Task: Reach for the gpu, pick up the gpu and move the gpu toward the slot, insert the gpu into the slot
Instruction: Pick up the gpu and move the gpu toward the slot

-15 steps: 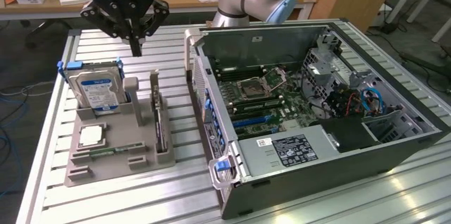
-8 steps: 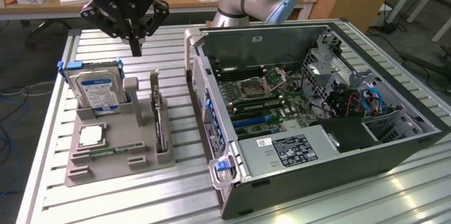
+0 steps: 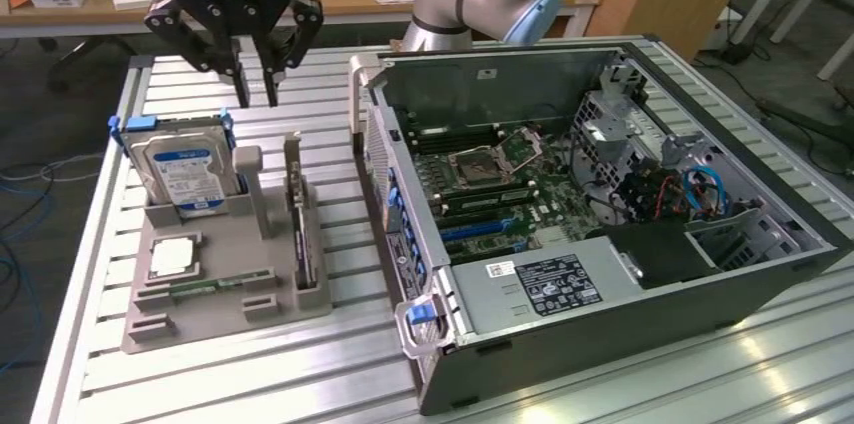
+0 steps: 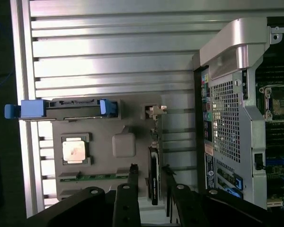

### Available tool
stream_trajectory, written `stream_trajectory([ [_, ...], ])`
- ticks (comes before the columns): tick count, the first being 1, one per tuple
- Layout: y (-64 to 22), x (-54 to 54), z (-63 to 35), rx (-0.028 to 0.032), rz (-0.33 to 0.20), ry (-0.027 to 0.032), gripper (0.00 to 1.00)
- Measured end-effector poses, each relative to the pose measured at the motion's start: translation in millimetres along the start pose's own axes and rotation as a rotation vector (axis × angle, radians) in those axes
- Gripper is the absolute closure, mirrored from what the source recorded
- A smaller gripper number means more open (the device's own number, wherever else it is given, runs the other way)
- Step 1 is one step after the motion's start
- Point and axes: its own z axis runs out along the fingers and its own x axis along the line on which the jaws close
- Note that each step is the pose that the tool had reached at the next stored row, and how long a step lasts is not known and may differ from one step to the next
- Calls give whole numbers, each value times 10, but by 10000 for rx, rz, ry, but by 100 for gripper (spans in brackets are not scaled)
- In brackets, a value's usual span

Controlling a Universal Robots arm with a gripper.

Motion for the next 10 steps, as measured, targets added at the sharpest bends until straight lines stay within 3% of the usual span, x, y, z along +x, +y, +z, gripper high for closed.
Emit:
stream_trajectory([
  [2,-10,1,-1,2,-18,1,59],
  [3,-20,0,-1,4,-48,1,59],
  [6,-30,0,1,64,-195,-3,47],
  [10,-34,-1,18,162,-497,1,47],
])
